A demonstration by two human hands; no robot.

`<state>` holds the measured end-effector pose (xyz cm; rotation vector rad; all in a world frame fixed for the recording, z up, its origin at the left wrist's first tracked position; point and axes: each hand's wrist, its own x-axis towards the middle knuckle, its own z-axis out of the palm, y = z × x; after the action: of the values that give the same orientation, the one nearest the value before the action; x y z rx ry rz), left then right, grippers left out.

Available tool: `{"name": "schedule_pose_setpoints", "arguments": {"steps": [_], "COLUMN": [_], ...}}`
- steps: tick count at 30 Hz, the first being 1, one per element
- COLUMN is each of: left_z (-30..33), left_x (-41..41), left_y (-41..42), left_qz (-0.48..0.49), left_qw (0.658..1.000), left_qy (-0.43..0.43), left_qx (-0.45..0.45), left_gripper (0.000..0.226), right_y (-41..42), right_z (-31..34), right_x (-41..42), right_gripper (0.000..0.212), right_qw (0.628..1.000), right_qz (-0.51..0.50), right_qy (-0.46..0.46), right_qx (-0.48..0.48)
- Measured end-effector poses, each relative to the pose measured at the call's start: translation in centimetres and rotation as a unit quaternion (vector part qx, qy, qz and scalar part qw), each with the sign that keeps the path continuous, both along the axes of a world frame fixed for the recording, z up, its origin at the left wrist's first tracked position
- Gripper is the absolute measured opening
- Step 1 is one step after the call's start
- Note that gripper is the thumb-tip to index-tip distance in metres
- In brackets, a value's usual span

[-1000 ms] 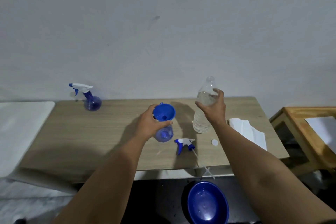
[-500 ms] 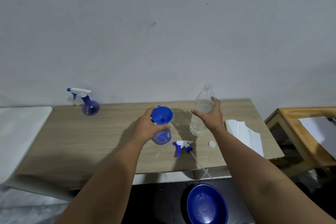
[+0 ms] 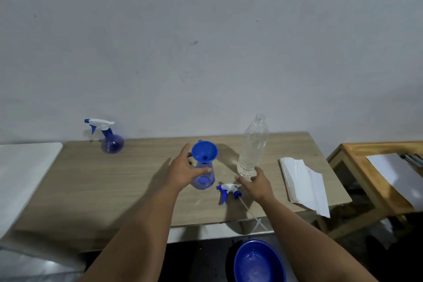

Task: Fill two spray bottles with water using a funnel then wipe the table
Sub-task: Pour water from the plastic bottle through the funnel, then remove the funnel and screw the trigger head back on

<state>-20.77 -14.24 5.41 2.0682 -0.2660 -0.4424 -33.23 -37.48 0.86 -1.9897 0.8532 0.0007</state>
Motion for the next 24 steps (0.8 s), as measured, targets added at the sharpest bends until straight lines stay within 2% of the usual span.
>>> {"name": "schedule_pose_setpoints", "arguments": {"steps": [5, 10, 13, 16, 18, 21, 24], "left_z": [-1.4, -2.9, -3.4, -3.5, -3.9, -4.4, -4.6], "left_x": [0.1, 0.5, 0.7, 0.6, 0.7, 1.1, 1.3], "left_y": [0.6, 0.1, -0.7, -1.5, -1.9, -2.2, -2.5], "left_qz": [-0.001, -0.007, -0.015, -0.015, -0.004, 0.009, 0.007], "left_qw": [1.000, 0.999, 0.998, 0.998, 0.998, 0.996, 0.997], "left_qy": [0.020, 0.040, 0.038, 0.057, 0.061, 0.062, 0.053], "left_qx": [0.017, 0.034, 0.043, 0.024, 0.025, 0.056, 0.057], "left_gripper": [0.120, 0.110, 0.082, 0.066, 0.059, 0.039, 0.039], "right_y": [1.7, 3.6, 4.3, 4.7, 5.0, 5.9, 6.8], "right_z": [1.3, 6.5, 8.8, 10.7, 11.8, 12.8, 12.7], "right_x": [1.5, 5.7, 8.4, 10.3, 11.2, 12.1, 12.7], "right_gripper": [0.064, 0.035, 0.033, 0.041, 0.057, 0.091, 0.093], "right_qw": [0.998, 0.993, 0.987, 0.980, 0.967, 0.924, 0.872], "right_qz": [0.051, 0.095, 0.111, 0.154, 0.209, 0.310, 0.363], "right_qy": [0.033, -0.051, -0.087, -0.072, -0.032, 0.067, 0.142], "right_qx": [-0.010, -0.048, -0.078, -0.108, -0.144, -0.214, -0.298]}}
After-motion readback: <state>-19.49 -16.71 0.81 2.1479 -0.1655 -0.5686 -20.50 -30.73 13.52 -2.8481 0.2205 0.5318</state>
